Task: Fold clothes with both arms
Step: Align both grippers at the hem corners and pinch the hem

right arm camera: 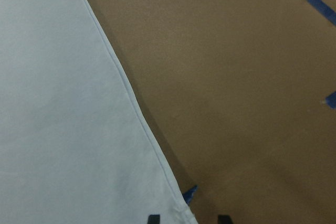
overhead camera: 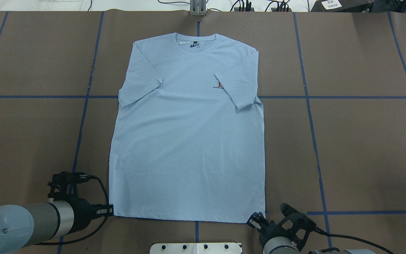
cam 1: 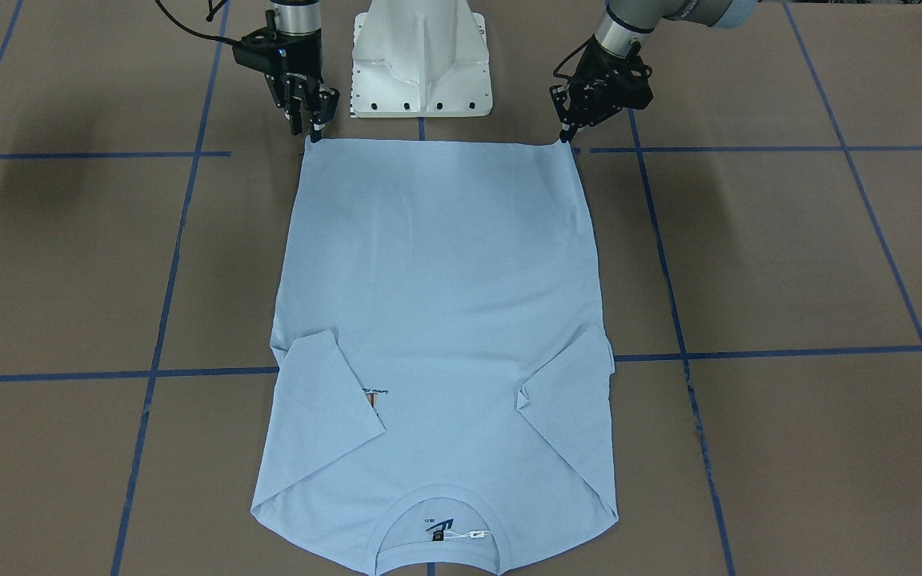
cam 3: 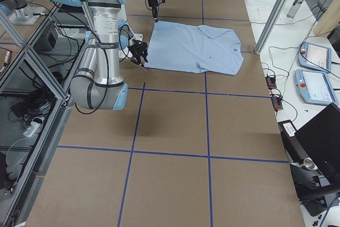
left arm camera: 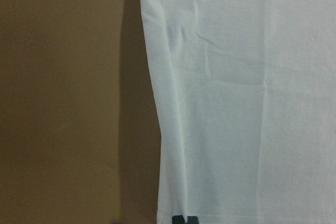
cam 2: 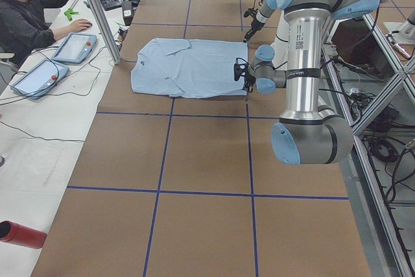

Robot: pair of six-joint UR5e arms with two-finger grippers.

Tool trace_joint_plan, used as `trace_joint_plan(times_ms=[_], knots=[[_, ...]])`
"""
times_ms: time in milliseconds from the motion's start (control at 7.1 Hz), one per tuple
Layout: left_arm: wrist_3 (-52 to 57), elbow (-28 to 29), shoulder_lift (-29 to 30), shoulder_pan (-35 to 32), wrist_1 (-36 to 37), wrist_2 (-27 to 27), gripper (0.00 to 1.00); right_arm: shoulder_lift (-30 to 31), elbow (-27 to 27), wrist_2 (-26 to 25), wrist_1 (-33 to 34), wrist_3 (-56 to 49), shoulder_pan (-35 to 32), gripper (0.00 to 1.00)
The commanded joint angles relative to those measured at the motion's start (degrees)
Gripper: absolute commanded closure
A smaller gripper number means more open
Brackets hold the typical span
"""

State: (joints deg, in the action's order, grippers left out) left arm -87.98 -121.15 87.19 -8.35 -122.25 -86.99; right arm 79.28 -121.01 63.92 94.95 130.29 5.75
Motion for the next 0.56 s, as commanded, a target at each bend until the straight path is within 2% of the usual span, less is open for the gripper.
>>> trace_joint_plan(times_ms=[0, 422], knots=[[0.0, 0.0, 0.0, 0.0, 0.0, 0.0, 1.00, 0.0, 0.1, -0.3, 0.0, -0.3, -0.1, 0.55], [0.0, 0.0, 0.0, 0.0, 0.0, 0.0, 1.00, -0.1, 0.4, -0.4, 0.0, -0.5, -0.2, 0.56]])
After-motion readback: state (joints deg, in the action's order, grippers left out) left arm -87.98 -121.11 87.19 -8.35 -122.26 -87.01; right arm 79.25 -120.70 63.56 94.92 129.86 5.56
